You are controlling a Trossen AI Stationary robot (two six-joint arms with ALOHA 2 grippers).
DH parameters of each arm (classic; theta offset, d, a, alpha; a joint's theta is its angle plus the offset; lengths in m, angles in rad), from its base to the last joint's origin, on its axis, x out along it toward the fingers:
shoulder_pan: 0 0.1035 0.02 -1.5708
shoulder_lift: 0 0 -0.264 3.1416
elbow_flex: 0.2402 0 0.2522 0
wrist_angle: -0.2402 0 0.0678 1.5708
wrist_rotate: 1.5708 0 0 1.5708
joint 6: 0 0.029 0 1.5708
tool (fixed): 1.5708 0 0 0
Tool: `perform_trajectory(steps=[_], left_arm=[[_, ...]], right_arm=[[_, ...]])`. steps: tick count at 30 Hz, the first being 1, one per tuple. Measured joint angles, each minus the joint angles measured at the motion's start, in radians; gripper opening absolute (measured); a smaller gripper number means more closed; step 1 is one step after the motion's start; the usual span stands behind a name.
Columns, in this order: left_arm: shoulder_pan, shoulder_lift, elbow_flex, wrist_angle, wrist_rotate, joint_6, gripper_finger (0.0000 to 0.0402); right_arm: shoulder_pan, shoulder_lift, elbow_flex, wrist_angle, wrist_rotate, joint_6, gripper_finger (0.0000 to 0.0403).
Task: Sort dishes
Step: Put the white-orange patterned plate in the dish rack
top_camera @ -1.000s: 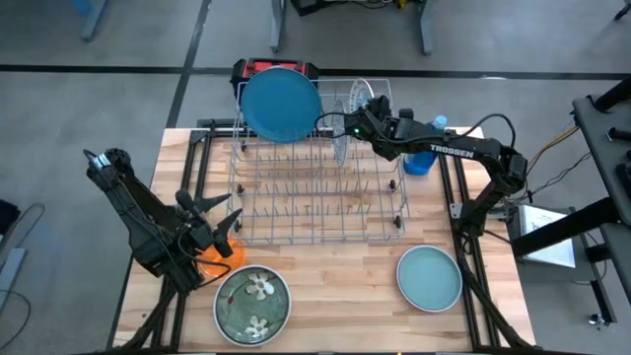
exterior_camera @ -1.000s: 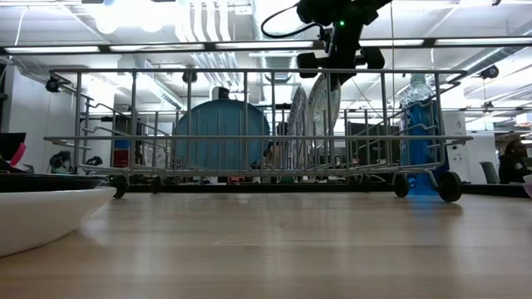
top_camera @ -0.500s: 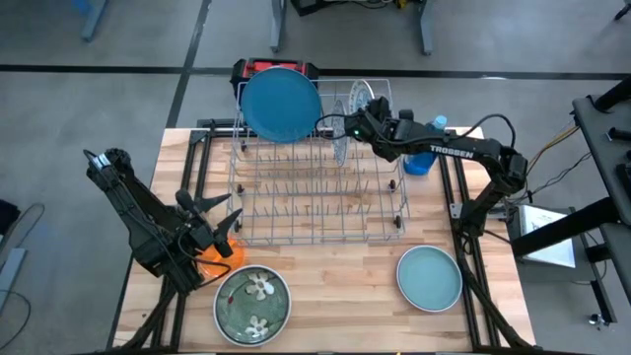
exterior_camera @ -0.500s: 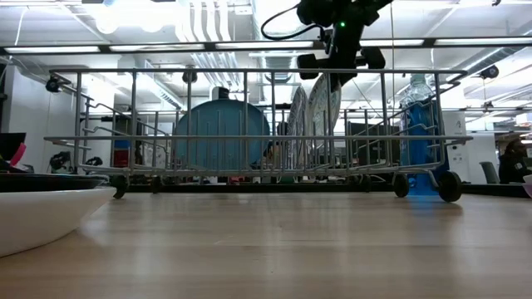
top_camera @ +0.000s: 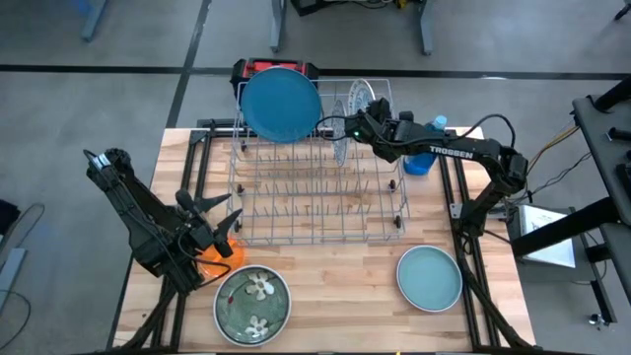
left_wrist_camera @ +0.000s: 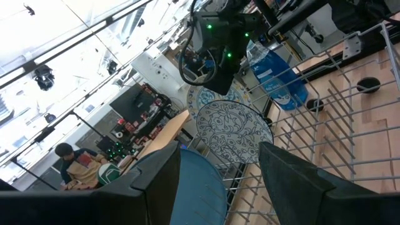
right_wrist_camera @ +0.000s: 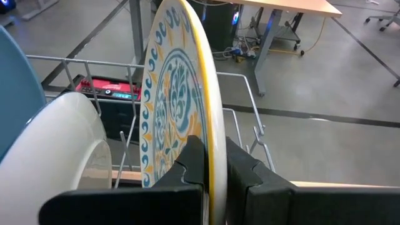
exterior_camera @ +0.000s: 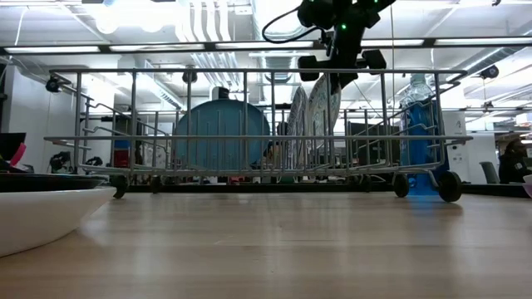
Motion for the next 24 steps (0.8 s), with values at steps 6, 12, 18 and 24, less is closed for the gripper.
perform_trajectory(steps=[6,12,18,24], left_arm=[[0.000,0.000,0.000,0.000,0.000,0.000,0.0206],[0.000,0.000,0.000,0.005,0.000,0.000,0.0206],[0.000,0.000,0.000,0.006,0.000,0.000,0.0206],[0.000,0.000,0.000,0.008,0.000,0.000,0.0206]], right_arm=[[0.011,0.000,-0.001,0.003,0.011,-0.012,0.0008],[0.022,-0.011,0.029,0.001,0.075,-0.074,0.0008],[0.003,-0.017,0.087,-0.001,0.099,-0.177,0.0008],[-0.013,-0.017,0.100,0.004,0.096,-0.190,0.0008]])
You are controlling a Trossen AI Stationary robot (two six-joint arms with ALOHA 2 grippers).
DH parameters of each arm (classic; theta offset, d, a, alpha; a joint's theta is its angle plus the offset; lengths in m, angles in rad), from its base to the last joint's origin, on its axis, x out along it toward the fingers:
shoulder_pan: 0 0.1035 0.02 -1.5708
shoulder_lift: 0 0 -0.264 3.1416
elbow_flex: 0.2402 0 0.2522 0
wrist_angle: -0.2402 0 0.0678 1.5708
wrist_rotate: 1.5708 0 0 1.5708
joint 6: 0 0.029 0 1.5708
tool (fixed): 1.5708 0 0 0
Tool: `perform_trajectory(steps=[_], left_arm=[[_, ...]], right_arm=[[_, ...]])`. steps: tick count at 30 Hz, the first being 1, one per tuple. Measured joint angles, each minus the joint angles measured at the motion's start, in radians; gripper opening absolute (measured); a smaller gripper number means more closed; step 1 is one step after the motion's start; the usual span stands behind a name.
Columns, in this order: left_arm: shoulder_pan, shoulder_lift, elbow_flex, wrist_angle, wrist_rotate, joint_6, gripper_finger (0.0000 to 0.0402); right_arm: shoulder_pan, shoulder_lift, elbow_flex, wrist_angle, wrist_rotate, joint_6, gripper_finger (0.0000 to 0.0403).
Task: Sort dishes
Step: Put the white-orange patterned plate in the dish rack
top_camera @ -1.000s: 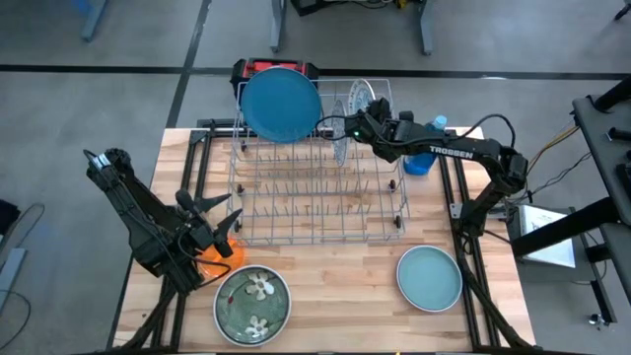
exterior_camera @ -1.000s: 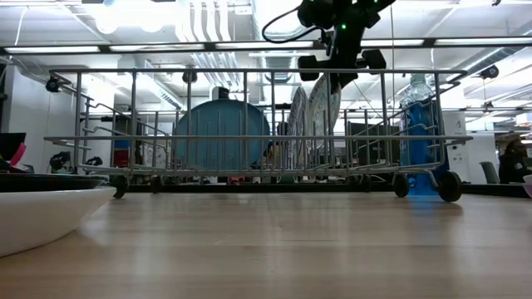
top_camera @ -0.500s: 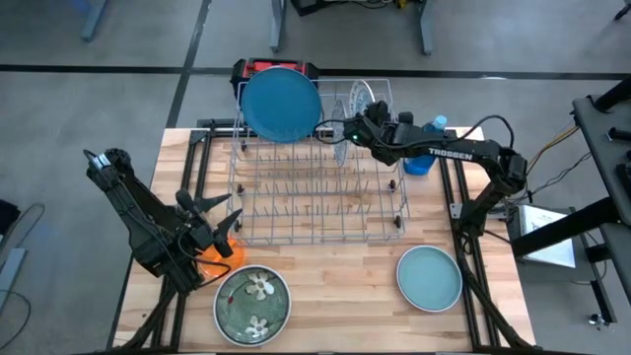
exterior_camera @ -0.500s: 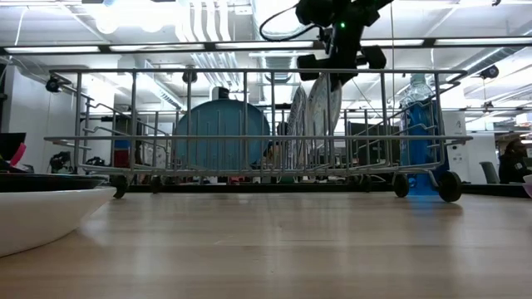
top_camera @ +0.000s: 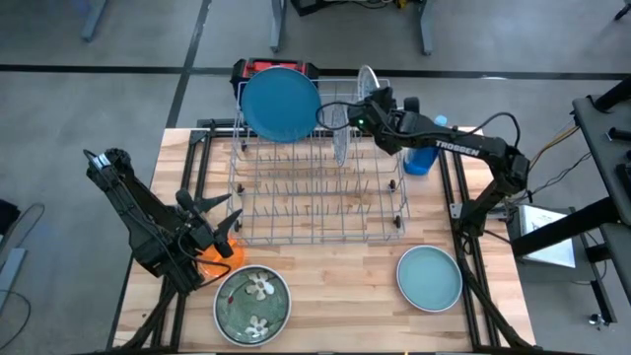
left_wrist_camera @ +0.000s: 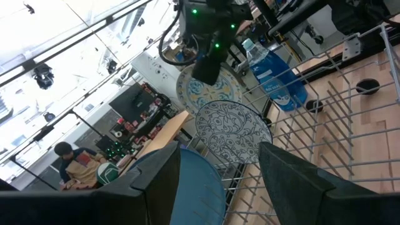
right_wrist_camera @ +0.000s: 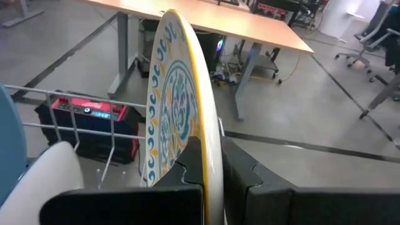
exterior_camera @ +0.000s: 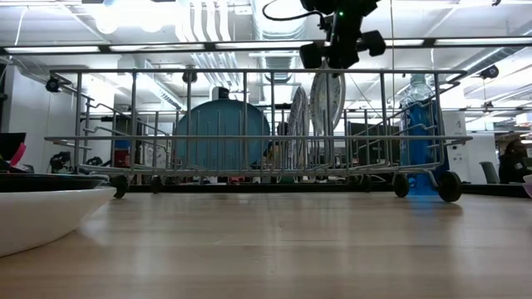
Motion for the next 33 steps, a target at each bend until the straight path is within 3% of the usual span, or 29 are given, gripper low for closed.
perform_trajectory(steps=[23,28,33], left_arm=[[0.000,0.000,0.000,0.002,0.000,0.000,0.0206],[0.000,0.000,0.000,0.004,0.000,0.000,0.0206],[0.000,0.000,0.000,0.004,0.000,0.000,0.0206]], right_arm=[[0.001,0.006,-0.061,0.005,-0.049,0.097,0.0008],[0.000,0.004,-0.062,0.028,-0.006,0.063,0.0008],[-0.008,-0.006,-0.062,0.094,-0.045,0.039,0.0008]])
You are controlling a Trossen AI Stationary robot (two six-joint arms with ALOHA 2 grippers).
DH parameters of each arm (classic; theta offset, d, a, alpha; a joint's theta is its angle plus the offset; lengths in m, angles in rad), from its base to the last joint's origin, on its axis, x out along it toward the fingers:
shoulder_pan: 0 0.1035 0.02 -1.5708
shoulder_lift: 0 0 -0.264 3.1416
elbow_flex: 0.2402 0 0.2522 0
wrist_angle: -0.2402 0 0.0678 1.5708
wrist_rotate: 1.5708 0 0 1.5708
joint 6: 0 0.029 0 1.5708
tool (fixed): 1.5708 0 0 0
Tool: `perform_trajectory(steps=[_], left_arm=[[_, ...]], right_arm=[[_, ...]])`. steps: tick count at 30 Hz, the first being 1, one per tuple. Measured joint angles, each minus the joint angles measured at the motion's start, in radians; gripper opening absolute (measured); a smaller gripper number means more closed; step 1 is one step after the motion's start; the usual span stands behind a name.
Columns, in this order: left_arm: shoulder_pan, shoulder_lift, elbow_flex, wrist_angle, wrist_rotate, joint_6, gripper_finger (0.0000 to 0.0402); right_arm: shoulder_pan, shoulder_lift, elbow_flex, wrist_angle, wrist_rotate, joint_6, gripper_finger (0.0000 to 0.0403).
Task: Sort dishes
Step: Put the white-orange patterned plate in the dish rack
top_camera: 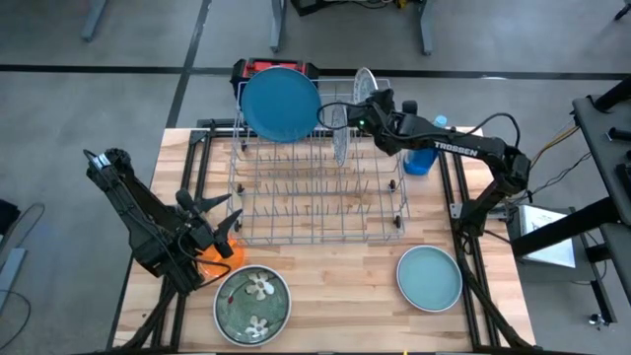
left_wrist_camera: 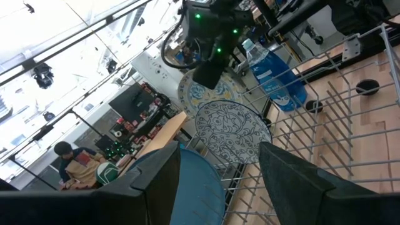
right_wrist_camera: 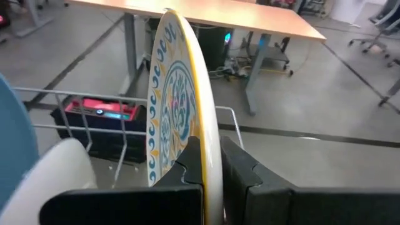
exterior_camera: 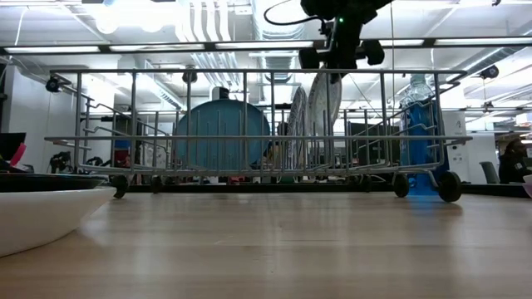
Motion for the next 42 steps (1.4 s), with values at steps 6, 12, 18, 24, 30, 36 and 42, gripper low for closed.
perform_trajectory(steps=[6,12,18,24,30,36,42], left_arm=[[0.000,0.000,0.000,0.000,0.000,0.000,0.0206],[0.000,0.000,0.000,0.001,0.000,0.000,0.0206],[0.000,0.000,0.000,0.004,0.000,0.000,0.0206],[0.000,0.000,0.000,0.004,0.000,0.000,0.0206],[0.000,0.000,0.000,0.004,0.000,0.000,0.0206],[0.000,0.000,0.000,0.003,0.000,0.000,0.0206],[0.000,0.000,0.000,0.003,0.000,0.000,0.0206]], right_arm=[[0.002,0.008,0.000,0.008,-0.036,-0.001,0.0008],[-0.003,0.035,0.000,0.007,-0.034,-0.004,0.0008],[-0.008,0.034,0.000,0.013,0.000,-0.018,0.0008],[-0.014,0.032,0.000,0.017,0.009,-0.039,0.0008],[-0.023,0.025,0.031,0.018,0.032,-0.089,0.0008],[-0.027,0.024,0.036,0.016,0.019,-0.096,0.0008],[-0.032,0.032,0.035,0.013,0.007,-0.082,0.0008]])
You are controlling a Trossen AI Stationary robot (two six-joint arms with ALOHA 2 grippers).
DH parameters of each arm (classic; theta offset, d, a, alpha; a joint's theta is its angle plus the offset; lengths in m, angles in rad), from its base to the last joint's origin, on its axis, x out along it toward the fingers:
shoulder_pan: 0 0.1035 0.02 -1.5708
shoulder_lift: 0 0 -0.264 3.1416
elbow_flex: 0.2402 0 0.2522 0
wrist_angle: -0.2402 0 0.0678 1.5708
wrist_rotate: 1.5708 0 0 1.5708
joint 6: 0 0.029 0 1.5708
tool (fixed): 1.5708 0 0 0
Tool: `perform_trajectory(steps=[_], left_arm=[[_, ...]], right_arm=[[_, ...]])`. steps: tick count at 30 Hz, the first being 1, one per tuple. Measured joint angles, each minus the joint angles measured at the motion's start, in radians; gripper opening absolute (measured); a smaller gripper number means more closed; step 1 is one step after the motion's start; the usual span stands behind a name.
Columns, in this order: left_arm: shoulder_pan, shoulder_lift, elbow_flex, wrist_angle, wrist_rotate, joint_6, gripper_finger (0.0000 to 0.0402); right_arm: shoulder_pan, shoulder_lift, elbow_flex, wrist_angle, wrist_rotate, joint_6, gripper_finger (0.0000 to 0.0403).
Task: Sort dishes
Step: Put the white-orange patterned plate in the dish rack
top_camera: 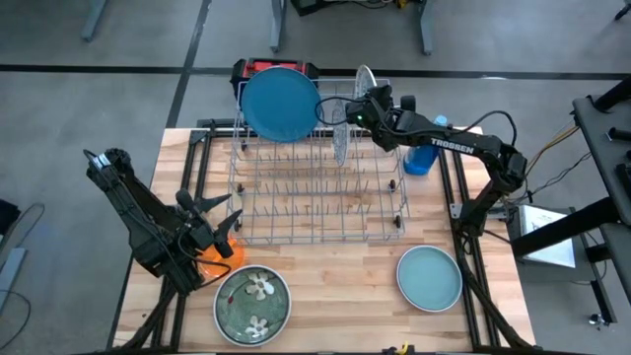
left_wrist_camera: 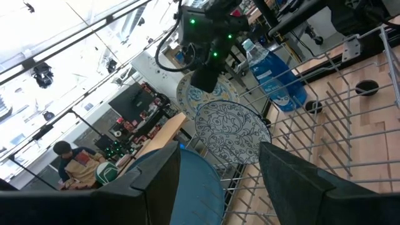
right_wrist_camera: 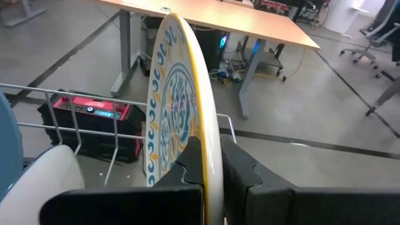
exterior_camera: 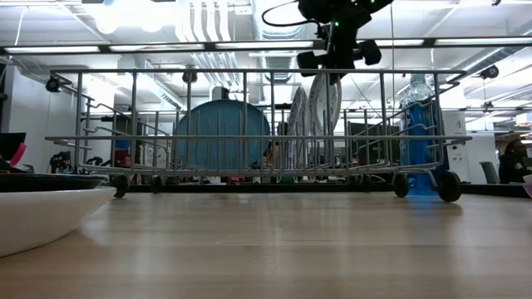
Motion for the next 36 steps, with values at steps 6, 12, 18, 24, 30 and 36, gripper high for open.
perform_trajectory(steps=[6,12,18,24,30,36], left_arm=[[0.000,0.000,0.000,0.000,0.000,0.000,0.0206],[0.000,0.000,0.000,0.000,0.000,0.000,0.0206],[0.000,0.000,0.000,0.000,0.000,0.000,0.0206],[0.000,0.000,0.000,0.001,0.000,0.000,0.0206],[0.000,0.000,0.000,0.002,0.000,0.000,0.0206],[0.000,0.000,0.000,0.003,0.000,0.000,0.0206]], right_arm=[[-0.001,0.010,0.000,0.006,-0.015,0.021,0.0008],[-0.001,0.057,0.000,0.001,-0.019,0.038,0.0008],[-0.001,0.081,0.003,0.008,-0.014,0.060,0.0008],[-0.009,0.063,0.000,-0.001,-0.030,0.031,0.0008],[-0.009,0.050,0.020,-0.006,-0.032,0.008,0.0008],[-0.009,0.048,0.051,-0.005,-0.021,-0.008,0.0008]])
